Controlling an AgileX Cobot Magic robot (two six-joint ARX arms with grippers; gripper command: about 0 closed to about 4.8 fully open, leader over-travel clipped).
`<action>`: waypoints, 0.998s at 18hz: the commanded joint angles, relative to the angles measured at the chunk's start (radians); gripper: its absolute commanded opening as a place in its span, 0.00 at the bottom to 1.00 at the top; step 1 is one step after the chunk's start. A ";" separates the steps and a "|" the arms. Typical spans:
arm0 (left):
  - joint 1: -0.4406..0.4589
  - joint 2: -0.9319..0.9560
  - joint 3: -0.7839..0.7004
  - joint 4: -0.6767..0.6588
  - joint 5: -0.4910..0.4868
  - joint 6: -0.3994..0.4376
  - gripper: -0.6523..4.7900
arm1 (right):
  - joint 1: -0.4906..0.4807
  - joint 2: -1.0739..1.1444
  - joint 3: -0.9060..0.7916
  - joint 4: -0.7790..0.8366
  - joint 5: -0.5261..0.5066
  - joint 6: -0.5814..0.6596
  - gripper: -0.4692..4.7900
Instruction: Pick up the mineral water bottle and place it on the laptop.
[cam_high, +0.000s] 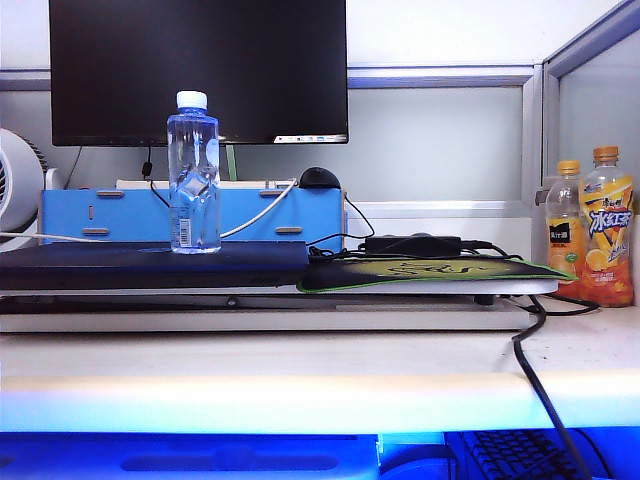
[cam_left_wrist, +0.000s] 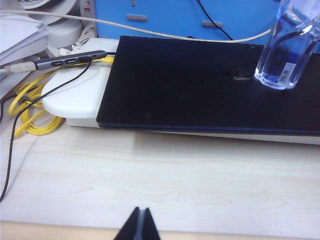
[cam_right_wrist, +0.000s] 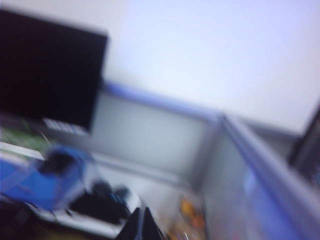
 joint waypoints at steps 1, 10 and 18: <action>0.000 -0.002 0.000 0.001 0.003 0.002 0.12 | -0.077 -0.113 -0.243 0.097 -0.010 0.014 0.13; 0.000 -0.002 0.000 0.001 0.003 0.002 0.12 | -0.251 -0.420 -0.730 0.096 -0.300 0.289 0.13; 0.000 -0.002 0.000 0.001 0.003 0.001 0.12 | -0.364 -0.498 -0.976 0.126 -0.334 0.377 0.13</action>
